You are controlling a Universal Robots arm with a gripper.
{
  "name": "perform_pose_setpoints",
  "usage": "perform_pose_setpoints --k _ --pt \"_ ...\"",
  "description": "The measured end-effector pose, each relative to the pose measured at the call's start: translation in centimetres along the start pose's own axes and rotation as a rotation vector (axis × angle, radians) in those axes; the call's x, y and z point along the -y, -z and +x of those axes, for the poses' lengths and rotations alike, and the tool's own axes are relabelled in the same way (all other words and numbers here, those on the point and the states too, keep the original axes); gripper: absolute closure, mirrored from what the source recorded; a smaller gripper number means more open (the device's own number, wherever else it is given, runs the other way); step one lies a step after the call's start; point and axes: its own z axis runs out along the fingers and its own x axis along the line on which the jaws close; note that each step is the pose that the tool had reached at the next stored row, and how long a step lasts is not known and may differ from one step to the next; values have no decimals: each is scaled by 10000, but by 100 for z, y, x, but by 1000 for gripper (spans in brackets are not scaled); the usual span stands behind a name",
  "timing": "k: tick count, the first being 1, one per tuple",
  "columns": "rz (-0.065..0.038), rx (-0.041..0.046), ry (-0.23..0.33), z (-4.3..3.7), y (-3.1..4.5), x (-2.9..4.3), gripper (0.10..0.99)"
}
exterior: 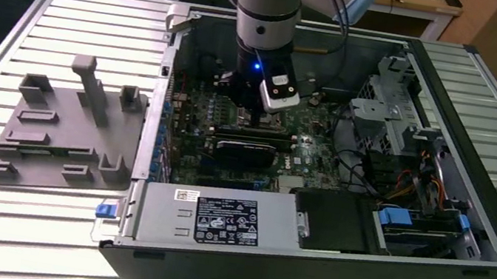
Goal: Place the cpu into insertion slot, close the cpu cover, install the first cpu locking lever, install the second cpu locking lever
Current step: 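Install the second cpu locking lever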
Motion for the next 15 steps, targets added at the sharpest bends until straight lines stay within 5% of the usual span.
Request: perform_pose_setpoints --k 2,7,15 --pt "-7 -1 1 1 -2 1 984" --pt "-411 -102 -3 8 -25 43 984" --pt "-513 -137 404 21 -45 80 984"
